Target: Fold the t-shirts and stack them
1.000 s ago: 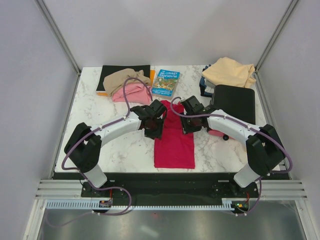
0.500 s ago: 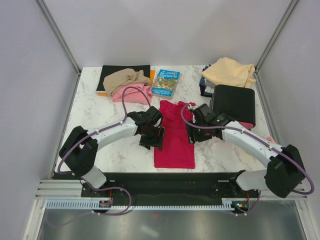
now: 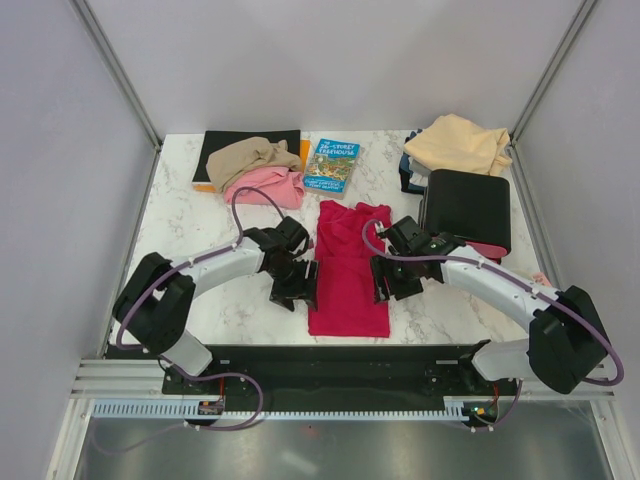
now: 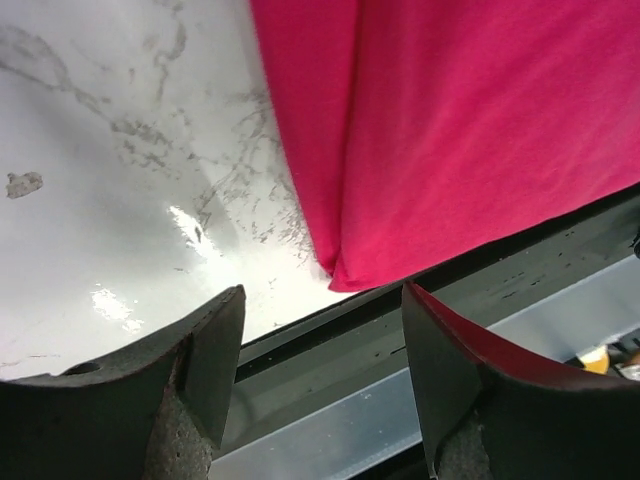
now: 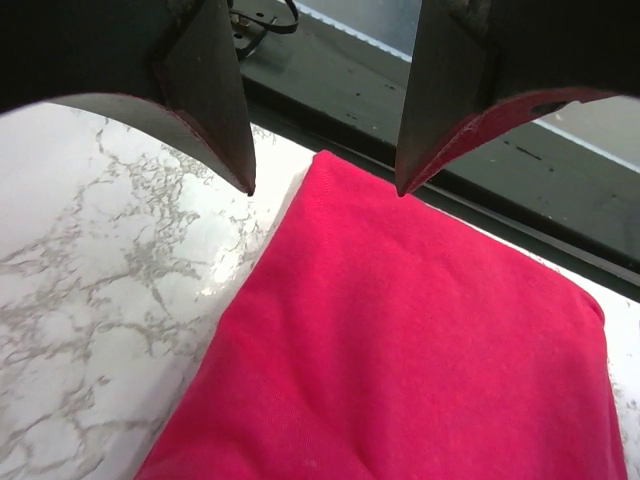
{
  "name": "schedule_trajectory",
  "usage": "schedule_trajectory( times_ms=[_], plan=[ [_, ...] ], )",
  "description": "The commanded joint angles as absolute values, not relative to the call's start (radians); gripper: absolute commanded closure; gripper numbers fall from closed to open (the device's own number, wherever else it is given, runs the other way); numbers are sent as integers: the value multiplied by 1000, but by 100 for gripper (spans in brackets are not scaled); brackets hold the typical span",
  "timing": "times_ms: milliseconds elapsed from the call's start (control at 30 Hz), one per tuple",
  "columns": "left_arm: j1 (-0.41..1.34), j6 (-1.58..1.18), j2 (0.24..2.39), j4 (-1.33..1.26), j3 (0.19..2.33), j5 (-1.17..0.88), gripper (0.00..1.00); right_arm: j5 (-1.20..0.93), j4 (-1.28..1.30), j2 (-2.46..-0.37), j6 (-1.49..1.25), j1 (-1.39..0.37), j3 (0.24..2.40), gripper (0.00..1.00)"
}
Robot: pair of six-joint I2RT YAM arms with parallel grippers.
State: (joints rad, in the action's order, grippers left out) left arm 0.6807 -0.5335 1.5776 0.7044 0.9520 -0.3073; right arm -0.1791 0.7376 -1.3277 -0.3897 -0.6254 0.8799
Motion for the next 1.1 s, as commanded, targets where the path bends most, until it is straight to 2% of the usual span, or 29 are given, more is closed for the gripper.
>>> schedule_trajectory(
  times_ms=[0, 467, 800, 1067],
  plan=[
    [647, -563, 1525, 643, 888, -436, 29, -244, 721, -1322, -452, -624, 855, 34],
    [644, -555, 1535, 558, 830, -528, 29, -302, 641, -1299, -531, -601, 730, 34],
    [644, -575, 1626, 494, 842, -572, 29, -382, 565, -1370, -555, -595, 704, 34],
    [644, -586, 1680, 486, 830, -534, 30, -373, 542, -1443, -569, -594, 692, 34]
  ],
)
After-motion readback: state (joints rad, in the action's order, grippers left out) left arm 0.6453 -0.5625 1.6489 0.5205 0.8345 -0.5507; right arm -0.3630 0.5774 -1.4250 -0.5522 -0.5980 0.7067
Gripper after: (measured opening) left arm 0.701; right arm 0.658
